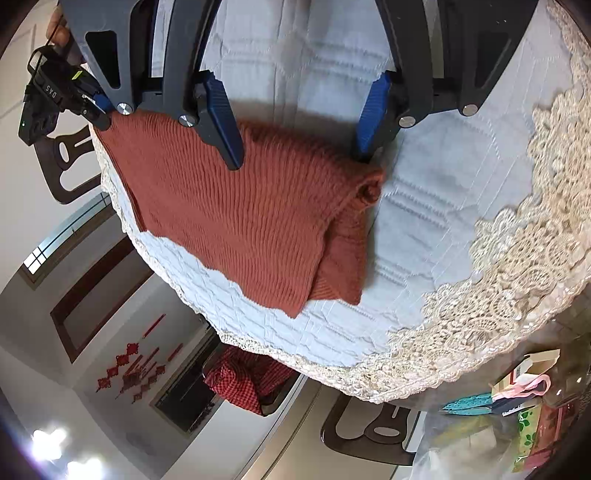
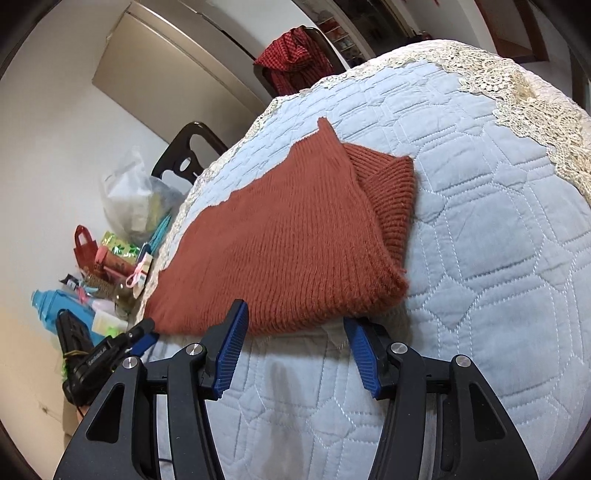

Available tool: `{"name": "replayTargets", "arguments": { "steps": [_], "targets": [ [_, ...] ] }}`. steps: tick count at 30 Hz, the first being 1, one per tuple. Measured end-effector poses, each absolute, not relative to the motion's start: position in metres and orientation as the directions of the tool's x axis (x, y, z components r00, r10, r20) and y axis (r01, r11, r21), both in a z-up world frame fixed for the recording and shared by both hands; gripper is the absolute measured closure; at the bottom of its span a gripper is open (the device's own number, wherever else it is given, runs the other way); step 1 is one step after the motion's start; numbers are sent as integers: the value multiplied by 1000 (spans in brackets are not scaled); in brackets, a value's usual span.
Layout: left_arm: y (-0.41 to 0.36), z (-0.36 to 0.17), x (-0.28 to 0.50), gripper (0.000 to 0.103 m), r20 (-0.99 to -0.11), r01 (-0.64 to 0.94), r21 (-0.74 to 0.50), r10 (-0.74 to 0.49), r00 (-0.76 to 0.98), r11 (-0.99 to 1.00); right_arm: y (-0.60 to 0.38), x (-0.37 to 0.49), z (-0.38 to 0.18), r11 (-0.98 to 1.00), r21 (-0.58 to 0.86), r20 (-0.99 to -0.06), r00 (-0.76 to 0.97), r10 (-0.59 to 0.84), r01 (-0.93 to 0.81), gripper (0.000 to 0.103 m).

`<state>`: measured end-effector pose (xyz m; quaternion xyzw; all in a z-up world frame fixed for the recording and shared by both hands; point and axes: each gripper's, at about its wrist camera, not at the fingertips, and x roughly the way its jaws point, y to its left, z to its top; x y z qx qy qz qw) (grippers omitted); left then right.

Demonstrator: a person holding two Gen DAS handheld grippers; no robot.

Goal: Fold small clothes

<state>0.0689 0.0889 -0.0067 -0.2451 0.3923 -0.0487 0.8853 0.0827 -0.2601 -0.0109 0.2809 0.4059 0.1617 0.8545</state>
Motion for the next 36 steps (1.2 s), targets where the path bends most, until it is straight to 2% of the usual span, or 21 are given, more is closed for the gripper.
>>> {"name": "replayTargets", "arguments": {
  "steps": [8,10,12,17,18,21,22,25,36],
  "targets": [
    [86,-3,72,42,-662,-90,-452,-266,701,887,-271,84,-10,797,604,-609,648,457,5,49],
    [85,-6,76,51,-677,-98,-444,-262,688,891,-275,89,-13,790,613,-613,644,457,24,49],
    [85,-7,78,55,-682,-100,-435,-254,686,895,-275,90,-11,797,604,-616,647,449,21,49],
    [87,-9,83,68,-686,-100,-427,-250,683,899,-270,92,-8,819,574,-625,653,428,13,70],
    [87,-10,84,71,-688,-100,-423,-248,682,901,-271,94,-9,817,576,-627,651,427,19,77],
    [85,-10,86,77,-690,-92,-408,-240,682,909,-277,98,-18,805,592,-634,639,436,38,85],
    [85,-9,86,81,-690,-88,-407,-244,681,909,-278,98,-19,798,601,-628,640,442,40,86],
    [83,-1,81,85,-683,-69,-401,-248,687,913,-279,91,-15,796,605,-623,641,448,32,88],
    [79,8,13,86,-659,2,-435,-320,680,900,-287,29,-3,774,633,-607,622,495,3,88]
  ]
}}
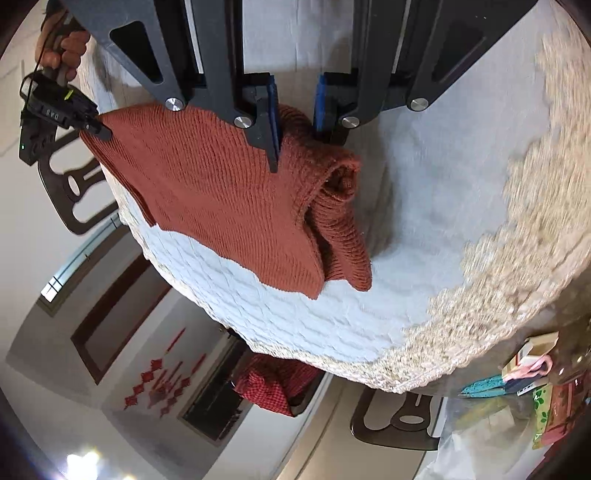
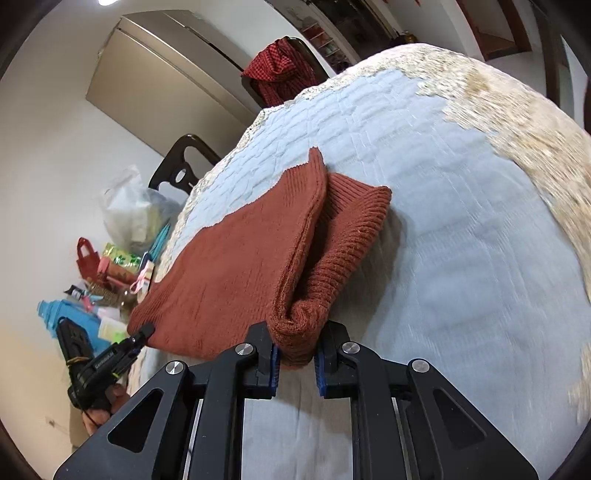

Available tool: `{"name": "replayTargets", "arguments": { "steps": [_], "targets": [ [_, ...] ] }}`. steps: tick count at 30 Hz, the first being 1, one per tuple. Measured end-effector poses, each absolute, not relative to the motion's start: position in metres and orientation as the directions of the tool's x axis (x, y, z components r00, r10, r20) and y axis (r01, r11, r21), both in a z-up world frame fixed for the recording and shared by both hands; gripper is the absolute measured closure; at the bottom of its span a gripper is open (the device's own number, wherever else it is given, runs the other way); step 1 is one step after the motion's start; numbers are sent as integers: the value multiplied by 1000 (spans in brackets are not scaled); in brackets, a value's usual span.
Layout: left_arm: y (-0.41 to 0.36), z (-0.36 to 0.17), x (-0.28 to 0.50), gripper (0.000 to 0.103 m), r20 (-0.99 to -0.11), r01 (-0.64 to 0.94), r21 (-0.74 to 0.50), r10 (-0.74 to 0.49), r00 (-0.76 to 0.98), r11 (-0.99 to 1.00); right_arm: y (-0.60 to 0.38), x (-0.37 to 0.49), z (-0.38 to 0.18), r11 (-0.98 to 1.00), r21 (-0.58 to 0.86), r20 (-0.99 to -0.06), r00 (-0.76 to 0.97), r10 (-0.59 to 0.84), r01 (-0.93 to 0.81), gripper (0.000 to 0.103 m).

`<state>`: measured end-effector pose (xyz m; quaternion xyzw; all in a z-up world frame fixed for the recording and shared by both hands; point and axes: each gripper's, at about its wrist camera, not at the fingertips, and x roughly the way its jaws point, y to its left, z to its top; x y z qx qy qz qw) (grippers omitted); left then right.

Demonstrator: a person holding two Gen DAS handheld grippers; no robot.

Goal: Fold small clothes

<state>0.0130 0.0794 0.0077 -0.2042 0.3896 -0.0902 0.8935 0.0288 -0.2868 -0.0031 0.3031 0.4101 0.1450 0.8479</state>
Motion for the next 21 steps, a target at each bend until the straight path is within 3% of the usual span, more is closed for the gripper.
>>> {"name": "replayTargets", "arguments": {
  "steps": [7,17,21],
  "targets": [
    [76,0,-29,86,-662,-2,-462,-343,666,887,-291,-19,-10,782,622,-636,597,489,23,88],
    [71,-6,-35,86,-673,-3,-426,-315,669,905,-293,-20,-19,794,608,-640,598,482,10,88],
    [73,-6,-36,80,-686,-6,-408,-302,662,913,-293,-23,-22,795,606,-644,587,490,3,87]
  ]
}}
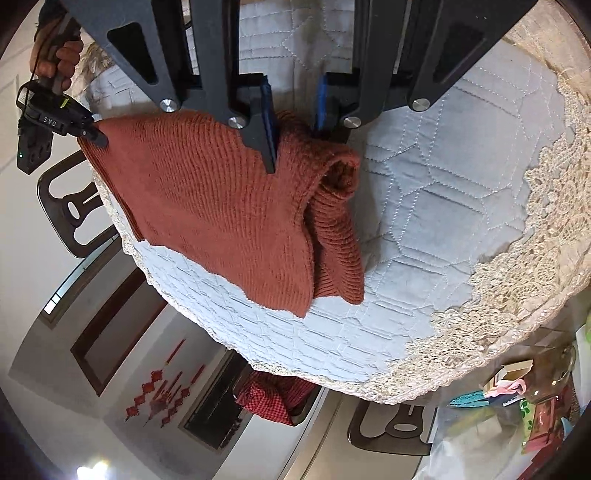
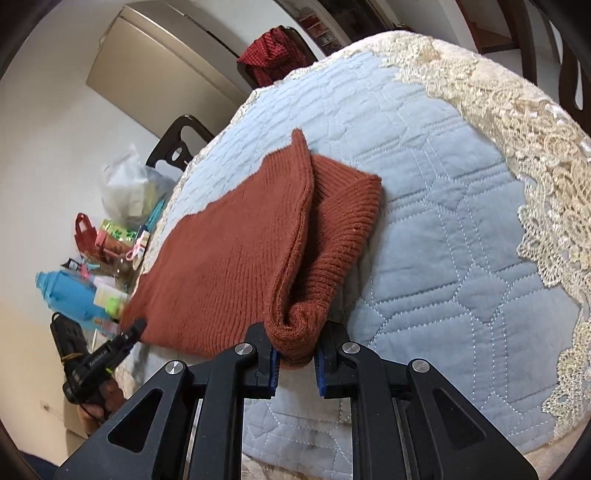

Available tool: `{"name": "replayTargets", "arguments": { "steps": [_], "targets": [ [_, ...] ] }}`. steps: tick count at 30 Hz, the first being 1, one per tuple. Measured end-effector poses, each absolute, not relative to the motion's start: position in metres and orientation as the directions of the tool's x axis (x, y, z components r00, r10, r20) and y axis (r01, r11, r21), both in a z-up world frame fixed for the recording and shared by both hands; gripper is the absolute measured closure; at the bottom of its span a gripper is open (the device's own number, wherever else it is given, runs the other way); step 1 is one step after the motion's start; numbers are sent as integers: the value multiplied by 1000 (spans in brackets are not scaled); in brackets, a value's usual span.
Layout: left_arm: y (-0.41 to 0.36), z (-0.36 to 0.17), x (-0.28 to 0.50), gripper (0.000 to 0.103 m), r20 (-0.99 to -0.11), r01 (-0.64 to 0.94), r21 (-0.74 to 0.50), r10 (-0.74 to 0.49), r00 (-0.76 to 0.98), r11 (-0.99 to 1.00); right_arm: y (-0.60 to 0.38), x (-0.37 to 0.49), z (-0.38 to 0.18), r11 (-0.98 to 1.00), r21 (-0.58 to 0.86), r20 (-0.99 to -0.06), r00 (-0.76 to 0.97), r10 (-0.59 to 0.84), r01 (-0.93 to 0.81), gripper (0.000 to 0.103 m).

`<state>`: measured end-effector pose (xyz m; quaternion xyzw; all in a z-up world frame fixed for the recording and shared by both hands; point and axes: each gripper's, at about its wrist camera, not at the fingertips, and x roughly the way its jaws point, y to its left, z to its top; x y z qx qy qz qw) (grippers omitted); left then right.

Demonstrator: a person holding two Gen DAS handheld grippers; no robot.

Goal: Fold small clothes

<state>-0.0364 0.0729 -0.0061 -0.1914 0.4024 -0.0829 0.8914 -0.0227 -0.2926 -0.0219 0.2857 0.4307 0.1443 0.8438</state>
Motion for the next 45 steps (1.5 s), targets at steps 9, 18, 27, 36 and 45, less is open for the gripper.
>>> {"name": "replayTargets", "arguments": {
  "steps": [9,18,27,36,45],
  "targets": [
    [88,30,-54,73,-637,-20,-319,-198,745,948,-285,-52,38,905,416,-585,735,343,-91,74],
    [62,30,-36,68,-621,58,-281,-227,750,958,-240,-27,28,928,315,-602,715,356,-196,63],
    [34,5,-28,68,-689,81,-161,-171,705,984,-221,-22,-4,960,186,-689,669,279,-208,66],
    [30,13,3,67,-677,66,-109,-123,725,992,-247,3,8,969,226,-668,708,227,-98,66],
    [33,0,8,66,-691,54,-113,-118,713,992,-269,5,1,951,303,-653,713,257,-66,67]
  ]
}}
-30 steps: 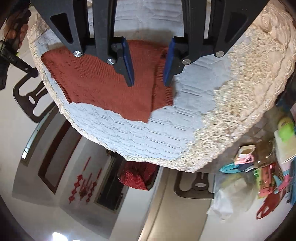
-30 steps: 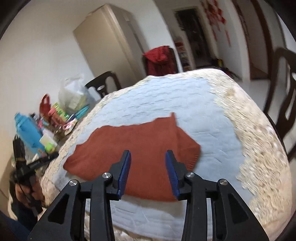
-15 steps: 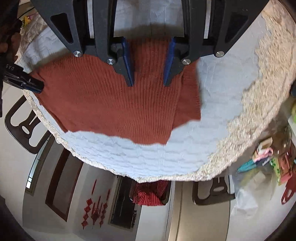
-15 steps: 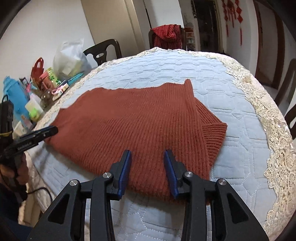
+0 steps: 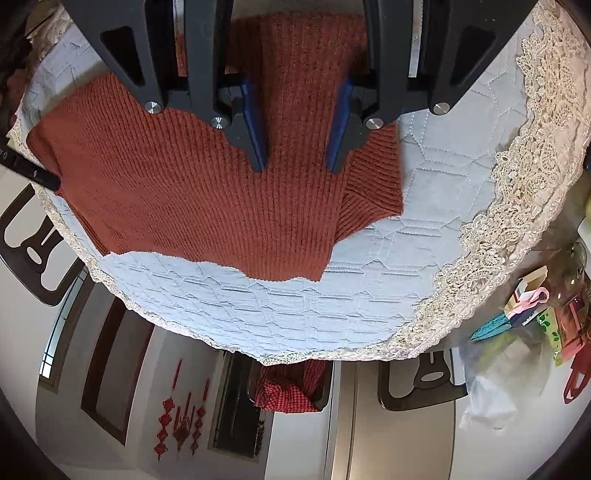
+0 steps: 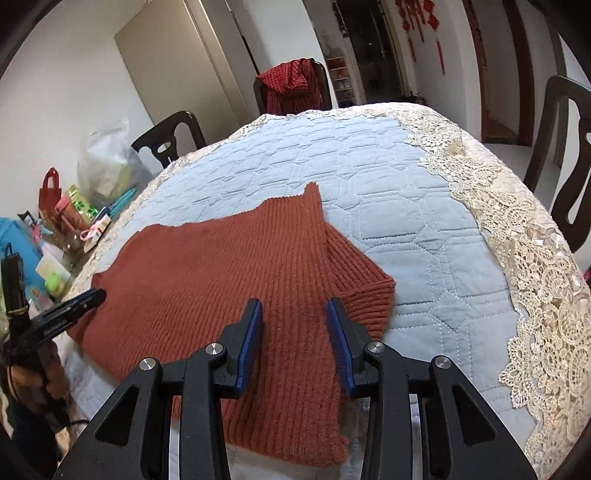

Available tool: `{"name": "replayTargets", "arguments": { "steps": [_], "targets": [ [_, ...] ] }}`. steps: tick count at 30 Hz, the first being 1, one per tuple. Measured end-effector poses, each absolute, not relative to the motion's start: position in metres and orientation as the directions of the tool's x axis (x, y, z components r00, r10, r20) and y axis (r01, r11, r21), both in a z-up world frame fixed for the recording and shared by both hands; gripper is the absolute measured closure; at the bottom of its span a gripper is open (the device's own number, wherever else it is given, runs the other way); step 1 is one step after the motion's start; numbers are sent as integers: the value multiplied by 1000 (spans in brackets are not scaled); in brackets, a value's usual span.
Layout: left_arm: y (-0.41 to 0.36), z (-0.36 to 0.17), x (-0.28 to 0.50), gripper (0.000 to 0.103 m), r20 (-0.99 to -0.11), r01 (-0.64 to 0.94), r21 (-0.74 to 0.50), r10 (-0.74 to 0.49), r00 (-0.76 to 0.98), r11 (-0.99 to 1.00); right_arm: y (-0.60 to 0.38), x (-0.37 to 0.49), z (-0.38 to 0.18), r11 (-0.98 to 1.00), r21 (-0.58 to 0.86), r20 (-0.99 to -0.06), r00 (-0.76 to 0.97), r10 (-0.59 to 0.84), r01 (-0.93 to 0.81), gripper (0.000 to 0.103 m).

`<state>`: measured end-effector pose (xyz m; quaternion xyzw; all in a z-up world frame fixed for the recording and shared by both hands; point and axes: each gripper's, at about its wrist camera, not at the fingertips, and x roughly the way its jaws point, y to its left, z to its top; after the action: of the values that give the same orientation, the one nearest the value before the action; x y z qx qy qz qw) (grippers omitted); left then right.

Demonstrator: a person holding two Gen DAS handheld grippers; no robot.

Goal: Fold small clothes

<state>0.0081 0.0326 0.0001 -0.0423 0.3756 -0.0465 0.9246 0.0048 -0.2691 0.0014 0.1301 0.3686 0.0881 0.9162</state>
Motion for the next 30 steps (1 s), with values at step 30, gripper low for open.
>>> {"name": "replayTargets", "arguments": {
  "steps": [30],
  "targets": [
    [34,4,10,64,-685,52,-111,-114,720,992,-165,9,17,932,160,-663,664,347,-326,79]
  ]
}}
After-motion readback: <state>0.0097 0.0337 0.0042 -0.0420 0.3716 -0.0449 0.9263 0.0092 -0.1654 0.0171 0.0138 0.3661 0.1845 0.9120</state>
